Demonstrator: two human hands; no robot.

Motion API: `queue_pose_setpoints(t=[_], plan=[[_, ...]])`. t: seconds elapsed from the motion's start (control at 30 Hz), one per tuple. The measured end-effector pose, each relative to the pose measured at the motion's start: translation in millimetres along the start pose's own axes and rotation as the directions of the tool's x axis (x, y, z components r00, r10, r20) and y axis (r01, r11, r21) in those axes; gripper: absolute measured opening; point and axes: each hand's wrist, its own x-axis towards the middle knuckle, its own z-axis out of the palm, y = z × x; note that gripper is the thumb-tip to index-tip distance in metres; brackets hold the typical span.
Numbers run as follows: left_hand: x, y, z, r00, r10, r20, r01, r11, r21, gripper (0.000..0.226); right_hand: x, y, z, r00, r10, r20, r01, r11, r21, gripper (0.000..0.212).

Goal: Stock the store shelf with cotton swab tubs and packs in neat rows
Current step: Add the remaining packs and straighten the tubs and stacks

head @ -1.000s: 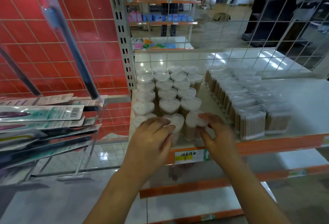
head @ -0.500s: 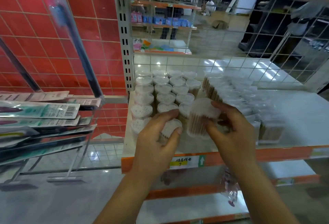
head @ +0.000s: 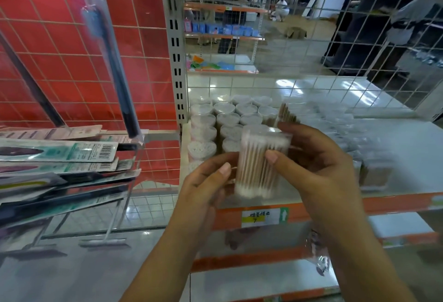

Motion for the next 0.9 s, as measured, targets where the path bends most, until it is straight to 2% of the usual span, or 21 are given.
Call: queue_pose_setpoints(t=[0.17, 0.23, 0.3, 0.47, 0.53, 0.63, 0.8, 0.9], plan=[[-2.8, -1.0, 5.8, 0.973, -0.182, 0.139, 0.210, 0.951, -0.225, 0.023, 7.0, -7.0, -1.7, 0.989, 0.108, 0.097, -0.117, 0.988, 0.099, 0.039], [-2.3, -5.0, 7.4, 0.943, -0.212, 0.258, 0.291, 0.900, -0.324, 0.043, 9.5, -6.5, -2.3, 0.985, 0.136, 0.109, -0.149, 0.982, 0.119, 0.038], [0.6, -10.6, 8.9, 0.901, -0.252, 0.354, 0.391, 0.824, -0.410, 0.052, 10.6, -6.7, -3.1, 0.978, 0.166, 0.125, -0.184, 0.971, 0.152, 0.038], [-0.8, -23.7, 8.4, 0.897, -0.197, 0.395, 0.377, 0.808, -0.453, 0.051, 7.2, -7.1, -3.7, 0.977, 0.155, 0.146, -0.178, 0.971, 0.161, 0.037], [-4.1, -20.0, 9.9, 0.918, -0.217, 0.331, 0.346, 0.847, -0.405, 0.054, 2.7, -4.1, -1.6, 0.989, 0.092, 0.115, -0.105, 0.988, 0.116, 0.037], [-11.0, -15.2, 10.7, 0.969, -0.156, 0.190, 0.216, 0.911, -0.351, 0.062, -6.1, 5.1, 1.8, 0.998, -0.028, 0.048, 0.029, 1.000, -0.007, 0.029], [-18.6, -7.6, 14.0, 0.998, -0.066, -0.014, 0.063, 0.988, -0.138, 0.078, -19.5, 15.6, 8.0, 0.994, -0.095, 0.047, 0.097, 0.994, -0.044, 0.029], [-20.0, -6.1, 19.1, 0.987, 0.044, -0.153, -0.037, 0.998, 0.047, 0.059, -21.7, 15.3, 10.2, 0.996, -0.038, 0.085, 0.034, 0.998, 0.048, 0.037]])
